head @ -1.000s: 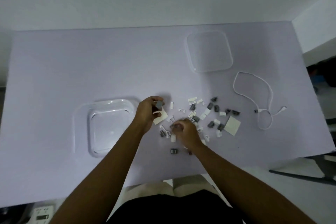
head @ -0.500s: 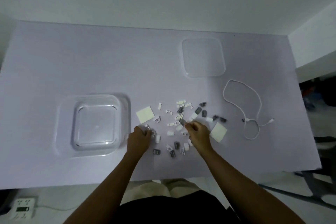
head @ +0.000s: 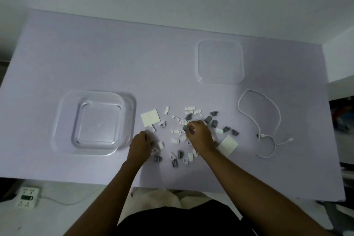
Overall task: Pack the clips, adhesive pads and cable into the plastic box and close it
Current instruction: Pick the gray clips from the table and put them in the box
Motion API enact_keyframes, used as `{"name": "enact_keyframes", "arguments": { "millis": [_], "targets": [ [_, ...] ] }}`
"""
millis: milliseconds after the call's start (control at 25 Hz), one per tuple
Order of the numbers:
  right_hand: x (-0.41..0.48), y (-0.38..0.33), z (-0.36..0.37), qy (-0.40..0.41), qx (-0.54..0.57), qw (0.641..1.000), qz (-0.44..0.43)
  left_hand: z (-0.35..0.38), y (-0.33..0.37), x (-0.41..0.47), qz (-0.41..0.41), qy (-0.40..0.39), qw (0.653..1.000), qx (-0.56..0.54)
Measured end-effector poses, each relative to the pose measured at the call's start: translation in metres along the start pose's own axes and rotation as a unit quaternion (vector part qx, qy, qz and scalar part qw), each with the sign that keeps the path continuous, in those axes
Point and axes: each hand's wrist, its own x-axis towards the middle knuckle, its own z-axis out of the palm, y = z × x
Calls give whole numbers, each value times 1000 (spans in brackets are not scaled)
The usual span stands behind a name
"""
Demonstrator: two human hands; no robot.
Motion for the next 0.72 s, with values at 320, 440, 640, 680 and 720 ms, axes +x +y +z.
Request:
{"name": "enact_keyframes", "arguments": {
  "millis": [320,440,640,680,720],
  "targets": [
    [-21,-7,-44,-141,591,756,243,3,-10,-17,55,-56,993,85],
    [-20,-3,-51,-114,539,788,276,9,5,-16,12,-40,999,28],
    [-15,11,-66,-31,523,775,355,-13,72,-5,-147,-171,880,-418],
    [-14,15,-69,-33,562,737,375,-18,82,-3,-159,-211,831,-489],
    [-14,19,-73,-41,586,710,389,-22,92,0,-159,-245,798,-527]
  ]
}}
